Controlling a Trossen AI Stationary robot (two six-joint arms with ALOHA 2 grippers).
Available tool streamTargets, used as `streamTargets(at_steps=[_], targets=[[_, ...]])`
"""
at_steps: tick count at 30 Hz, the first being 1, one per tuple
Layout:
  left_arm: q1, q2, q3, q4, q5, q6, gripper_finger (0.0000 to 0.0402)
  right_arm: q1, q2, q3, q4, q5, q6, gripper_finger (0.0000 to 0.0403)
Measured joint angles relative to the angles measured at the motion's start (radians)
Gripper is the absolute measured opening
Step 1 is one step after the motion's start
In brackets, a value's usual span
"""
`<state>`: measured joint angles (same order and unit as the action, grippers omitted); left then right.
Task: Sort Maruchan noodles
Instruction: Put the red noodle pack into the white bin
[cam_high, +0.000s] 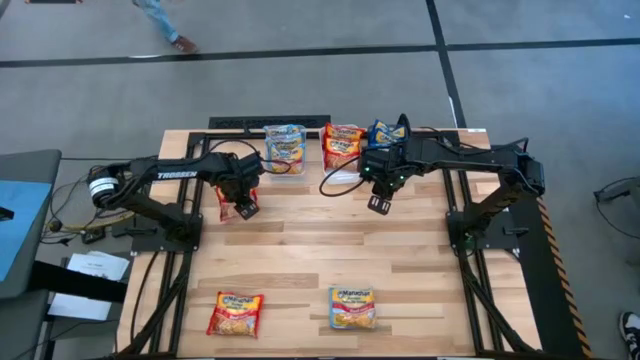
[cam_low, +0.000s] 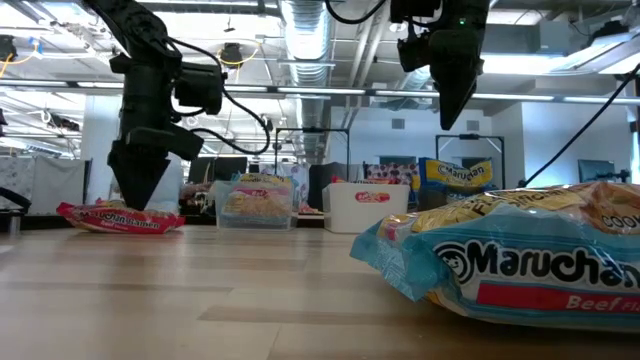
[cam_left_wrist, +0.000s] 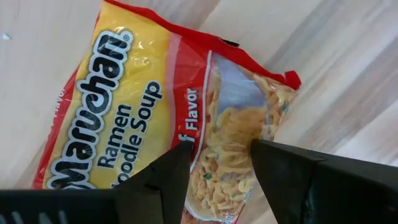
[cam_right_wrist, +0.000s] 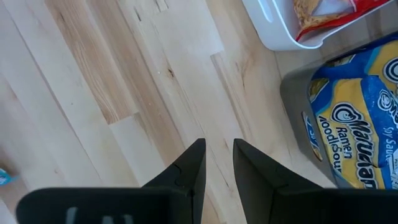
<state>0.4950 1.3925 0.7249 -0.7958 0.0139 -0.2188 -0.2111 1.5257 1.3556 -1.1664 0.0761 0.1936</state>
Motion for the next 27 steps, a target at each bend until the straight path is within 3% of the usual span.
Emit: streamTargets(at_steps=[6, 16, 27], targets=[[-0.005, 0.042, 0.006, 0.005, 0.003, -0.013, 0.0147, 0.002, 0.0, 0.0, 0.0, -0.002, 0.0, 0.0106], [-0.017, 0.046, 0.002, 0.009, 0.048, -0.061, 0.0013, 0.002, 0.0, 0.0, 0.001, -0.002, 0.001, 0.0106], [-0.06, -0.033, 0.062, -0.04, 0.103, -0.04, 0.0001, 0.0, 0.0, 0.0, 0.031, -0.003, 0.02, 0.0106]])
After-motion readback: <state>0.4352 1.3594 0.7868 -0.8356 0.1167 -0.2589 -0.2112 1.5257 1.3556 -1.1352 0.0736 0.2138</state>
